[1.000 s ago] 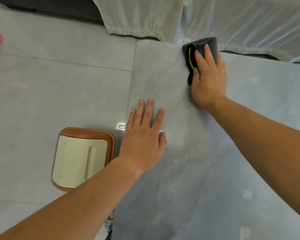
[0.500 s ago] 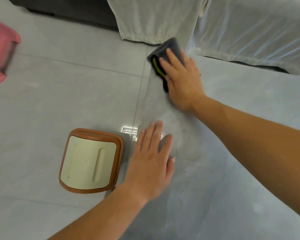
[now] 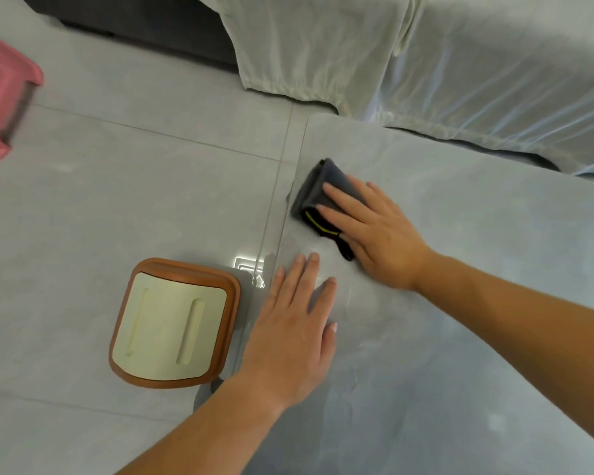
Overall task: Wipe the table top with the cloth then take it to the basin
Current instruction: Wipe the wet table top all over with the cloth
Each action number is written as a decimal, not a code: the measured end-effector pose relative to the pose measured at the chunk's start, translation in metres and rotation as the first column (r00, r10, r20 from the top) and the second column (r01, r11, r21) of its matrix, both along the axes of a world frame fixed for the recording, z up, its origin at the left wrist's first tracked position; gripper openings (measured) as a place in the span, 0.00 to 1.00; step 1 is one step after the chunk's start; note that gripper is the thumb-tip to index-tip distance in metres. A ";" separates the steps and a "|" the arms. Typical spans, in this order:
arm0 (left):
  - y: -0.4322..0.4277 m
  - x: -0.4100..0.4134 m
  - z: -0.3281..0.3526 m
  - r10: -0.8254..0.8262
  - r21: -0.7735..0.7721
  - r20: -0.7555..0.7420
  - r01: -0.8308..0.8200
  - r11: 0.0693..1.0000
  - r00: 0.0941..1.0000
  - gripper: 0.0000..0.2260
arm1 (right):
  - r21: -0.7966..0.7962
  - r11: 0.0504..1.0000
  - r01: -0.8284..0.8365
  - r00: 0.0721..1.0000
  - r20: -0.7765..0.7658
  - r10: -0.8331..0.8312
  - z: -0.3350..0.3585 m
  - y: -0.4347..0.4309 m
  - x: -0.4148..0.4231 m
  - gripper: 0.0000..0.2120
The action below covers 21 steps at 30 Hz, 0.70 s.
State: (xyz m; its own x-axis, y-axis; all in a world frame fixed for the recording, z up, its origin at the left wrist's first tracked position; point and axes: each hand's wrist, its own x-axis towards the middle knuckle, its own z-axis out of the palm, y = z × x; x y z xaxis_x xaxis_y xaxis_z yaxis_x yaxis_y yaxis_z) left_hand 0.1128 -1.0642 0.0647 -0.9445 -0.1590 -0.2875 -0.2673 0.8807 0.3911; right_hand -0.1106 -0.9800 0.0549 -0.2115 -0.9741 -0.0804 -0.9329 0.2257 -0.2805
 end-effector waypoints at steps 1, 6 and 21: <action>-0.001 0.001 0.000 -0.003 -0.007 -0.001 0.003 1.000 1.000 0.26 | 0.008 1.000 -0.018 1.000 -0.012 0.018 0.001 0.007 -0.012 0.24; 0.001 0.000 -0.001 0.025 0.024 -0.032 -0.024 0.999 0.999 0.25 | -0.078 0.906 0.415 0.910 0.014 -0.415 0.001 0.007 -0.037 0.23; 0.030 0.025 0.007 0.035 -0.062 0.039 -0.033 0.998 0.999 0.28 | -0.107 0.857 0.503 0.863 0.018 -0.505 -0.009 0.081 0.029 0.26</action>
